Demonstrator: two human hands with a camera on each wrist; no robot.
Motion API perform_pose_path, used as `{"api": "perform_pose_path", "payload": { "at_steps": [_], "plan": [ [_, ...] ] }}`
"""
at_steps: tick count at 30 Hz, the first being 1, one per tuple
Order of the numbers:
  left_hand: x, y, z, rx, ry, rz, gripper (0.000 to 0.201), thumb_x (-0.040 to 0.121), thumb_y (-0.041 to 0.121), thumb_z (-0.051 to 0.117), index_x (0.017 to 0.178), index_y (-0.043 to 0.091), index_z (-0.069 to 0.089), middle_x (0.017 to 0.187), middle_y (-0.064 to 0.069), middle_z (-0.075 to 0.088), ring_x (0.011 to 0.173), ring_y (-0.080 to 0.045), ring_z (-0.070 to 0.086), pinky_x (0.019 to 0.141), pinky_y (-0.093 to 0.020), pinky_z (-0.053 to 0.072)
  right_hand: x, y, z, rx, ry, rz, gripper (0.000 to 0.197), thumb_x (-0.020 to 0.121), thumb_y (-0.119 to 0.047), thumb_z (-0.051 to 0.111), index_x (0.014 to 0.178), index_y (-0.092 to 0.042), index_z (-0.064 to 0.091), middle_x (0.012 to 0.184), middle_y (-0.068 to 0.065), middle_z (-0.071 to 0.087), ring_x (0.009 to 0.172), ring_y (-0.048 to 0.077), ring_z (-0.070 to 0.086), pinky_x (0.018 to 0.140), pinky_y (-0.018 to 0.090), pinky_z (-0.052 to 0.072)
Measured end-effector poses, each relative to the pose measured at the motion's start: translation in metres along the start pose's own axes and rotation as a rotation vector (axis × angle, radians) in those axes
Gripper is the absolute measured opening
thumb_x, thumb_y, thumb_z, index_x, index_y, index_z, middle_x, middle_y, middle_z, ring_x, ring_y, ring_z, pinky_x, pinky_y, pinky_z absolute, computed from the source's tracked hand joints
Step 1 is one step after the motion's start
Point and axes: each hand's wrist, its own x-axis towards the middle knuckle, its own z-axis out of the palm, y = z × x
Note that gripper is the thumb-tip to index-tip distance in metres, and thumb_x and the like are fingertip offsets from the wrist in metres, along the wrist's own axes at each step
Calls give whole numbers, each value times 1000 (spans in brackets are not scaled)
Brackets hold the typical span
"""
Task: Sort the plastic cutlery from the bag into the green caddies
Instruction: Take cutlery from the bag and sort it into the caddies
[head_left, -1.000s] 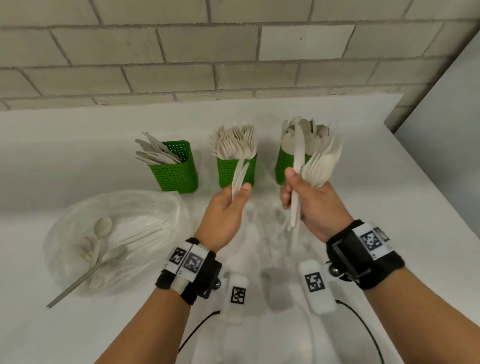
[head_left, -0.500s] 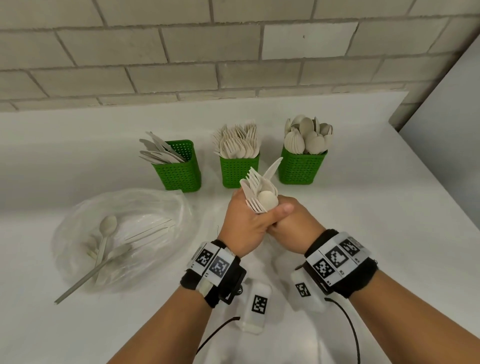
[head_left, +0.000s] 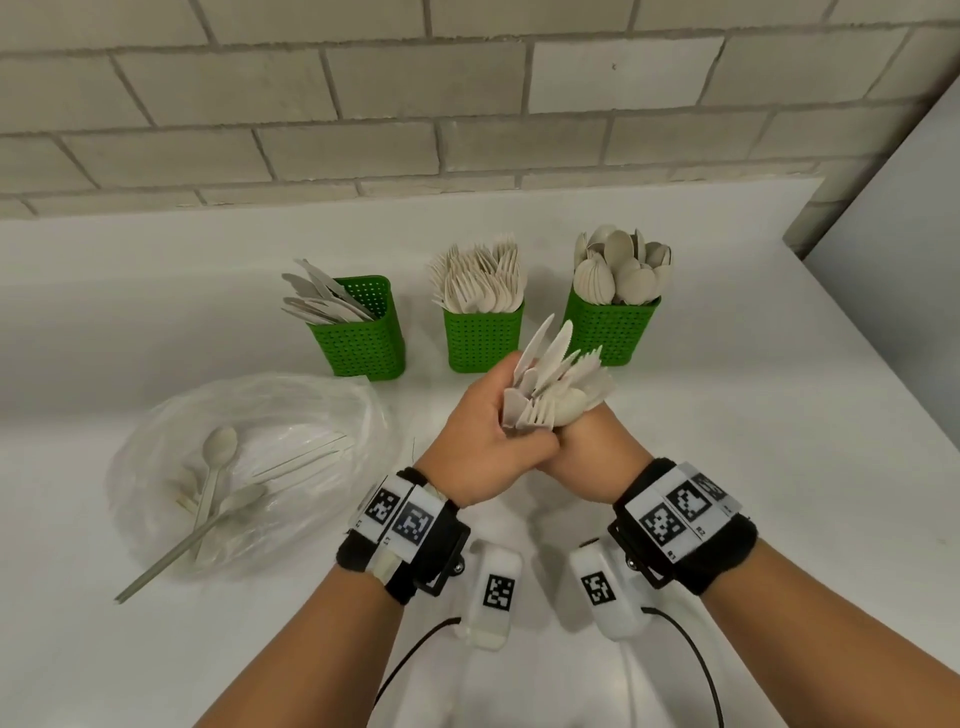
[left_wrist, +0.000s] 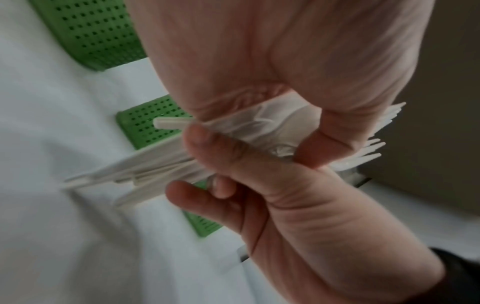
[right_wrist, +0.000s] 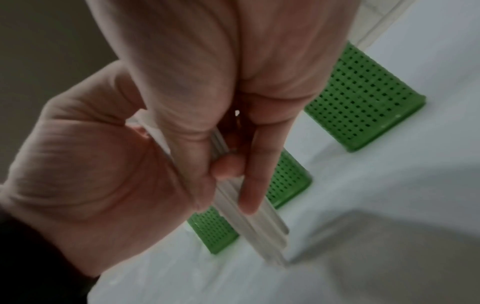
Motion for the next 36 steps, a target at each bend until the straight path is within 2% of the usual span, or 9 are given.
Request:
{"api": "perform_pose_path", "payload": {
  "at_steps": [4,8,13,21,23,26,30,33,36],
  "plan": [
    [5,-20,6,-9,172,-88,45,70,2,68,114,11,58,102,-1,68,94,-3,64,84,-27,49,-3,2,-7,-266,0,-16,48,74,-15,68,122,-13,65,118,12,67,111,25,62,97,38,49],
    [8,-23,4,-19,226,-30,48,70,0,69,118,-5,60,105,-4,69,98,-7,67,84,-21,52,0,1,-10,-281,50,-56,48,71,-19,66,118,-10,67,115,12,69,106,25,63,93,37,51],
    [2,-34,14,4,233,-65,54,61,1,59,114,8,63,104,-3,70,97,-6,66,83,-18,50,0,10,2,-391,-88,-17,40,74,-17,64,114,-13,68,108,14,69,101,31,63,89,46,52],
    [-7,-42,4,99,181,-187,20,81,-4,62,97,6,70,82,5,68,79,-4,65,71,-15,51,-5,18,6,-312,-98,-33,39,74,-16,65,113,-8,66,100,-1,66,94,19,62,83,32,50],
    [-11,-38,-3,45,168,-186,24,85,-4,62,100,13,70,93,4,71,87,2,66,78,-12,49,-6,13,-4,-251,-120,-63,26,82,-1,61,107,-2,68,93,-18,61,79,4,58,71,20,44],
    [-14,-26,-18,-208,113,-233,32,88,-3,61,116,12,63,109,-7,72,104,-19,68,89,-28,53,-10,-2,-29,-27,-123,9,21,87,8,58,97,-3,73,77,-15,69,55,-3,54,54,12,42],
    [-25,-3,-21,-428,-111,-285,51,78,-11,49,128,-3,49,108,-17,71,83,-31,72,70,-33,56,-8,-25,-47,123,145,-37,13,93,-15,60,97,-13,72,59,-19,61,52,-3,51,52,9,39],
    [-30,8,-19,-447,-217,-303,51,69,-8,47,117,0,59,98,-20,72,59,-28,67,57,-31,52,-9,-40,-38,201,6,-47,35,90,-32,59,91,1,68,62,-9,54,54,7,44,54,21,38],
    [-32,14,-16,-550,-211,-293,36,72,0,54,107,-1,65,89,-21,71,42,-23,59,45,-26,49,-8,-47,-30,302,-13,-71,27,90,-20,61,81,5,62,54,-2,47,49,11,39,50,21,35]
  ]
}}
